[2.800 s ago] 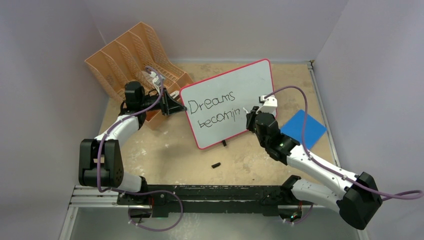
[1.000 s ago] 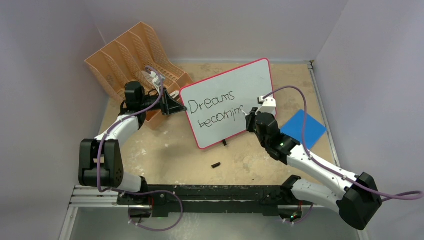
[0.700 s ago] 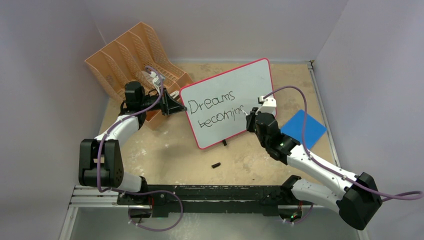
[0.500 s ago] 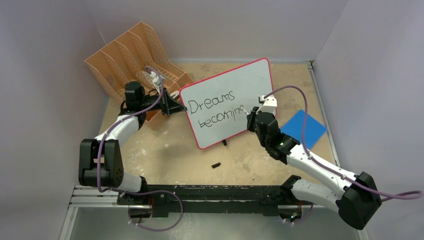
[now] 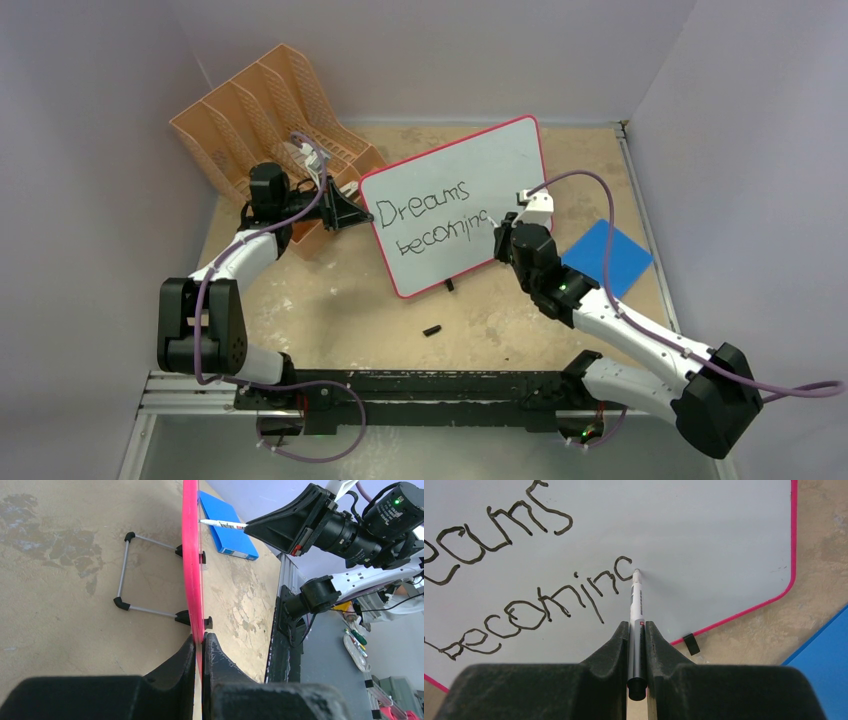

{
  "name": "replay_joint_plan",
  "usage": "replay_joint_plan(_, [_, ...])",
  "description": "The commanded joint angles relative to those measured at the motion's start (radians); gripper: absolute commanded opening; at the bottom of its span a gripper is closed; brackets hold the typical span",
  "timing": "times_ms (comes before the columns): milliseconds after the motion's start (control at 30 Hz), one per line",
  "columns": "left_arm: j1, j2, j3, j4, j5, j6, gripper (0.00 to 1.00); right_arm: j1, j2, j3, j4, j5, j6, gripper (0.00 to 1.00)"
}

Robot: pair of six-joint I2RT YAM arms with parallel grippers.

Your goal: Write a sentence on the whiteboard

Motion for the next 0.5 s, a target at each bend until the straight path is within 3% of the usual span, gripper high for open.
replay_joint_plan(0, [0.007,-0.003,0.029,0.031,0.001,0.034,0.0,-0.006,-0.005,0.04,0.058,0.001,-0.017,0.0])
replay_joint_plan(467, [0.007,-0.003,0.029,0.031,-0.001,0.034,0.0,-0.007,-0.013,0.046,0.064,-0.008,-0.023,0.0])
